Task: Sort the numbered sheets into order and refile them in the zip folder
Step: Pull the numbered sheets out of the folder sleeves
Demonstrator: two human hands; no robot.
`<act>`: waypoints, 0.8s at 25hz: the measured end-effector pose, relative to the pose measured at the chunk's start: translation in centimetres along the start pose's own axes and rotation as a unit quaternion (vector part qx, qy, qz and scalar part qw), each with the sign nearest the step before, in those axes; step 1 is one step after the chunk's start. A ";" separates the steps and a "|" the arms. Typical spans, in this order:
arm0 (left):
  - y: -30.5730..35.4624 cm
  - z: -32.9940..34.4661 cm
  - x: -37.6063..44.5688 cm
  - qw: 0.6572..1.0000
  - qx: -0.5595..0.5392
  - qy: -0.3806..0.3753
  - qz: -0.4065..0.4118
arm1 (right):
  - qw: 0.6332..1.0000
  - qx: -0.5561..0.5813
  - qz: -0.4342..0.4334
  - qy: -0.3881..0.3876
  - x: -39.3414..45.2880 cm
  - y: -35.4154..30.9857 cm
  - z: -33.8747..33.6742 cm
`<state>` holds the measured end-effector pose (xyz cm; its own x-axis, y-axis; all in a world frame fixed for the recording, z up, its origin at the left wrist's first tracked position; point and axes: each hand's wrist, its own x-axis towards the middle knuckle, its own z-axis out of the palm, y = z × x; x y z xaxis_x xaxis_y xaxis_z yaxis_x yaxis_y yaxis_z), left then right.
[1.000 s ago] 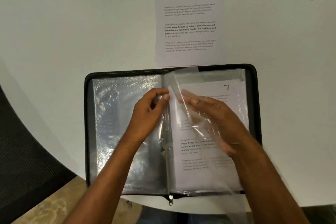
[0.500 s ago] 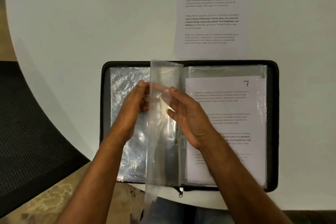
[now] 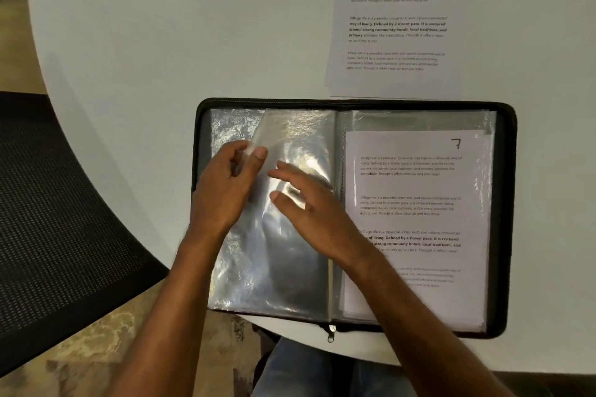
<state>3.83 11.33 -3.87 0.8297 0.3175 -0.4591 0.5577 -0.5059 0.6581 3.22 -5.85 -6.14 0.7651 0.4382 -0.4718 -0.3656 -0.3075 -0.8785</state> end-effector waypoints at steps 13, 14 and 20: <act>-0.8 3.2 0.2 0.941 0.253 0.225 0.017 | 0.897 -0.318 -0.049 0.304 -3.1 5.8 -11.3; -0.7 3.5 0.2 0.936 0.266 0.230 0.027 | 0.889 -0.324 -0.039 0.323 -3.4 6.4 -12.6; 1.7 7.2 0.1 0.948 0.247 0.030 0.199 | 0.836 -0.421 0.049 0.347 -4.2 8.2 -17.3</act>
<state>4.70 4.76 -7.10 0.9803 0.0603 -0.1882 0.1334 -0.9046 0.4048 6.18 -24.85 -10.09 0.9838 -0.1297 -0.1233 -0.1644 -0.9276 -0.3353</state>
